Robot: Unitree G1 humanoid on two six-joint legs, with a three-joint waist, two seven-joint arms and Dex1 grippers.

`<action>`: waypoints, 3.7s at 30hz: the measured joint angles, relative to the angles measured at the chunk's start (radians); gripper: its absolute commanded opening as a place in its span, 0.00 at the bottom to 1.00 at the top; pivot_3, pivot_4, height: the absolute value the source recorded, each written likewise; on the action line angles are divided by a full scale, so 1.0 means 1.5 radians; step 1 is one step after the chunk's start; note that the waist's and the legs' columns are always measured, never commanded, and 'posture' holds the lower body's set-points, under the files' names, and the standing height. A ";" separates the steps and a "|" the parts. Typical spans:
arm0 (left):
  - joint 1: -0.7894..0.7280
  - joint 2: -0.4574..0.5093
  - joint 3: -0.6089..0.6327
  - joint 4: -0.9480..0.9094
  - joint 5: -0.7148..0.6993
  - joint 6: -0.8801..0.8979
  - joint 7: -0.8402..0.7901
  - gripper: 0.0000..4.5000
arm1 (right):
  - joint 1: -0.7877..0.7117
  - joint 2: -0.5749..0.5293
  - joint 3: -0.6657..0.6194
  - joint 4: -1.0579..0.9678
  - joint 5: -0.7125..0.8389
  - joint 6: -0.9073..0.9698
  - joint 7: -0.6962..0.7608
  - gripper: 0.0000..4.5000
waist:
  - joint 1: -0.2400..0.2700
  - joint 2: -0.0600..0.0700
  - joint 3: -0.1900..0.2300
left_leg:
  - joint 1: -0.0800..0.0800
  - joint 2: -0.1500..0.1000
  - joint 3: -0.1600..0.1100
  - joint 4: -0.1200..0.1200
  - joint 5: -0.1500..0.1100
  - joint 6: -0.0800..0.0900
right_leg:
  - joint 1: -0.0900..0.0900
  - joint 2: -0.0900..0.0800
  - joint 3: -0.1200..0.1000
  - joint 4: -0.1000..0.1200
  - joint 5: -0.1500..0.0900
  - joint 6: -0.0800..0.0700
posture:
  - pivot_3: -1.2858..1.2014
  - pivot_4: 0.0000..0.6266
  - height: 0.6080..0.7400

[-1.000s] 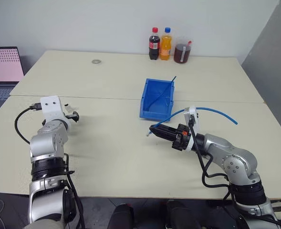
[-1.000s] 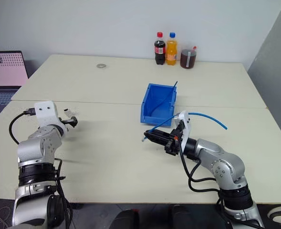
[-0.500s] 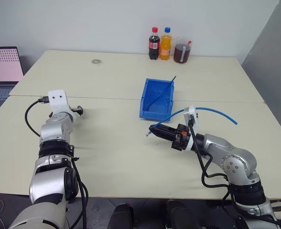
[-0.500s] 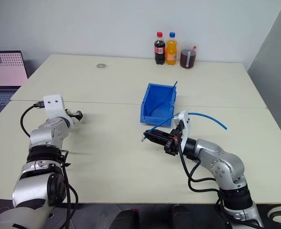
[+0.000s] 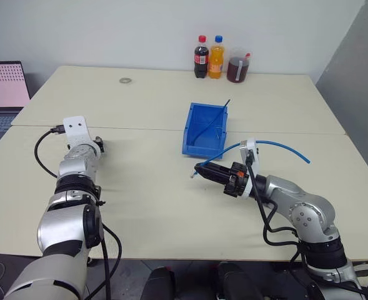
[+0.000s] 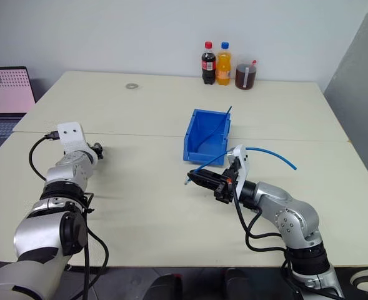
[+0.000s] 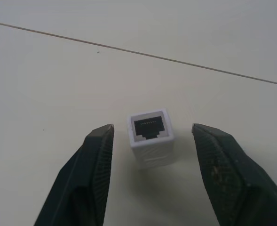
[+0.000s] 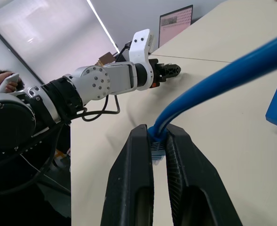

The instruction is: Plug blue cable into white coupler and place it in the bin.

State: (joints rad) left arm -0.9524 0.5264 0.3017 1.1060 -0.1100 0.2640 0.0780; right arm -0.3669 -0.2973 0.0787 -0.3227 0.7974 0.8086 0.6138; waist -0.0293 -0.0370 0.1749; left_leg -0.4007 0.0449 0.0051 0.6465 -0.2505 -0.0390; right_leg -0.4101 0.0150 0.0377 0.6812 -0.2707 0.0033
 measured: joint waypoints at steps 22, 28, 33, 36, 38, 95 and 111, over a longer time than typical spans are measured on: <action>0.129 -0.003 -0.040 -0.176 -0.020 -0.002 -0.162 0.17 | 0.018 -0.026 -0.003 -0.028 -0.011 -0.002 -0.004 0.02 | 0.000 0.000 0.000 | 0.000 0.001 0.000 0.000 0.000 -0.001 | 0.000 -0.001 0.000 0.000 0.000 0.000 | 0.52 0.24 1.00; 0.302 0.018 -0.142 -0.541 -0.105 0.111 -0.430 0.17 | 0.063 -0.092 -0.013 -0.093 -0.019 -0.001 0.000 0.02 | 0.002 0.000 0.000 | 0.000 0.001 0.000 0.000 0.001 -0.002 | 0.000 -0.002 0.001 0.000 0.000 0.000 | 0.52 0.24 1.00; 0.334 0.119 -0.224 -0.732 -0.135 0.122 -0.636 0.17 | 0.112 -0.150 -0.014 -0.152 -0.022 -0.001 0.013 0.02 | 0.000 0.000 0.000 | 0.002 0.000 0.000 0.000 0.001 -0.002 | 0.001 0.001 0.001 0.000 -0.002 0.002 | 0.52 0.24 1.00; 0.344 0.155 -0.285 -0.770 -0.126 0.100 -0.732 0.17 | 0.132 -0.171 -0.014 -0.173 -0.029 -0.006 0.017 0.02 | -0.002 0.000 0.000 | 0.002 0.000 0.000 0.000 0.001 -0.002 | 0.001 0.001 0.002 0.000 -0.002 0.002 | 0.52 0.24 1.00; 0.344 0.164 -0.325 -0.770 -0.109 0.076 -0.785 0.17 | 0.136 -0.188 -0.010 -0.181 -0.044 -0.013 0.025 0.02 | -0.002 0.000 0.000 | 0.002 0.000 0.000 0.000 0.001 -0.002 | 0.001 0.003 0.002 0.000 -0.002 0.002 | 0.52 0.24 1.00; 0.276 0.118 -0.437 -0.642 0.023 -0.069 -0.963 0.17 | -0.062 -0.022 0.276 0.121 -0.433 -0.285 0.156 0.02 | 0.001 0.001 -0.001 | 0.002 0.000 0.000 0.001 0.001 -0.002 | 0.001 0.005 0.002 0.001 -0.003 0.002 | 0.52 0.24 1.00; 0.293 0.116 -0.431 -0.638 0.030 -0.077 -0.961 0.17 | -0.116 -0.009 0.304 0.133 -0.469 -0.215 0.200 0.02 | -0.001 0.006 -0.014 | 0.005 0.000 0.000 0.000 0.001 -0.001 | 0.003 0.005 0.003 0.001 -0.003 0.001 | 0.52 0.24 1.00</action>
State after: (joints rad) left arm -0.5130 0.7000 -0.3454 0.1494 -0.0653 0.1489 -1.3630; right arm -0.5402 -0.3109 0.5340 -0.1233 0.0937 0.4864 0.9136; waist -0.0309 -0.0277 0.1546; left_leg -0.3932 0.0456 0.0057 0.6467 -0.2489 -0.0410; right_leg -0.4055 0.0227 0.0414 0.6822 -0.2752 0.0054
